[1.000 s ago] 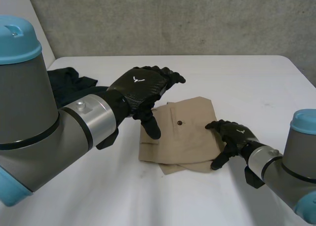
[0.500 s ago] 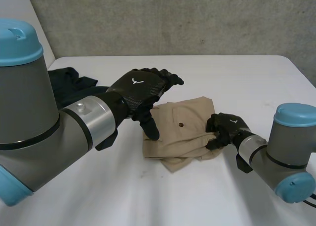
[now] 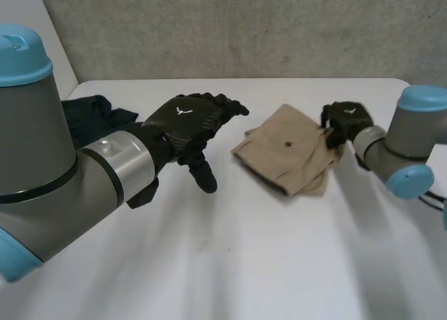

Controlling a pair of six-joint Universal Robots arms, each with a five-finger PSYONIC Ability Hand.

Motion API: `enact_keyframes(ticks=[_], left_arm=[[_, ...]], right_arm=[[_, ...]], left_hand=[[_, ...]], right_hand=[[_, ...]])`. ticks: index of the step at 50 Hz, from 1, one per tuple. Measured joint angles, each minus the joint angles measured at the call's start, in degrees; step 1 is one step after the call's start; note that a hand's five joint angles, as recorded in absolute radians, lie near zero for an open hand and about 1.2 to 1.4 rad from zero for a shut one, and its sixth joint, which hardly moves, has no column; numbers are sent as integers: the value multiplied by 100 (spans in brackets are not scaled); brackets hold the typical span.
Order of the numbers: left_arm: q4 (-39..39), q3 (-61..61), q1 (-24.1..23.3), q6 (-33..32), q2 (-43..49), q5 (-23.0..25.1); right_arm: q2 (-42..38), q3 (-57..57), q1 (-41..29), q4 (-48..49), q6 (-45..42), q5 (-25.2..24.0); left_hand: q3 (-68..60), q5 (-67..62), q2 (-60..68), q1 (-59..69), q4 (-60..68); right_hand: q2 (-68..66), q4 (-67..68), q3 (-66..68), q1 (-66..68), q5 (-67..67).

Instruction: Fold the laundry.

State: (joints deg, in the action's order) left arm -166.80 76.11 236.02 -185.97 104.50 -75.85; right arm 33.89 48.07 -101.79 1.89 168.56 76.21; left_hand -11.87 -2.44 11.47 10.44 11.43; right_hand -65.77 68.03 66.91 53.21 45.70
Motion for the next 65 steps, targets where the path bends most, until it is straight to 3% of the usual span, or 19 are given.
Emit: enact_keyframes(ticks=[6,12,19,30,31,33,34,35,36,37,38,41,48,53,59,60,65], left_arm=[[-2,-4,22,3,0,-1],[-2,-8,54,7,6,0],[-1,-11,54,9,47,0],[-1,-17,49,8,105,0],[-1,-17,49,8,112,-2],[-1,-17,49,8,121,-4],[-1,-17,49,8,122,-4],[-1,-17,49,8,127,-6],[-1,-17,49,8,127,-6],[-1,-17,51,12,129,-7],[-1,-17,53,15,129,-8],[-1,-17,61,28,125,-8],[-16,-17,146,94,73,-16],[-211,-4,172,82,-3,-53],[-728,57,225,26,-166,-173],[-728,57,225,26,-166,-173],[-1705,252,925,-502,-194,-470]], right_arm=[[-1030,-2008,587,-749,-13,221],[-1951,-3976,1322,-1403,-12,847],[-2179,-4402,1912,-1501,-25,1195],[-2223,-4230,2383,-1482,-104,985],[-2229,-4223,2428,-1485,-138,976],[-2231,-4219,2486,-1495,-188,971],[-2230,-4219,2497,-1499,-198,970],[-2222,-4220,2537,-1512,-241,967],[-2222,-4220,2537,-1512,-241,967],[-2169,-4209,2583,-1603,-344,952],[-2140,-4204,2595,-1650,-387,945],[-2036,-4162,2612,-1819,-540,934],[-1217,-3606,2573,-2589,-1769,1125],[-384,-3023,2497,-2665,-2438,1637],[748,-2191,2182,-2282,-2477,2109],[748,-2191,2182,-2282,-2477,2109],[2261,-284,1194,-1234,-1833,1677]], left_hand=[[0,0,0,0,0],[0,0,0,0,0],[0,0,0,0,0],[0,0,0,0,0],[0,0,0,0,0],[0,0,0,0,0],[0,0,0,0,0],[0,0,0,0,0],[0,0,0,0,0],[0,0,0,0,0],[0,0,0,0,0],[0,0,0,0,0],[0,0,0,0,0],[0,0,0,0,0],[0,0,0,0,0],[0,0,0,0,0],[0,9,0,0,0]], right_hand=[[0,11,0,0,0],[0,11,0,0,0],[0,11,38,0,0],[-46,11,64,0,0],[332,-381,-321,-393,-274],[2403,-2289,-2227,-2103,-1871],[2403,-2289,-2227,-2103,-1871],[4197,-4178,-4117,-3652,-3567],[4197,-4178,-4117,-3652,-3567],[5218,-5356,-5282,-4169,-4199],[5322,-5481,-5470,-4200,-4240],[5333,-5487,-5483,-4200,-4240],[5335,-5489,-5511,-4200,-4240],[5335,-5489,-5511,-4200,-4240],[5335,-5489,-5511,-4200,-4241],[5335,-5489,-5511,-4200,-4241],[5335,-5489,-5512,-4201,-4243]])
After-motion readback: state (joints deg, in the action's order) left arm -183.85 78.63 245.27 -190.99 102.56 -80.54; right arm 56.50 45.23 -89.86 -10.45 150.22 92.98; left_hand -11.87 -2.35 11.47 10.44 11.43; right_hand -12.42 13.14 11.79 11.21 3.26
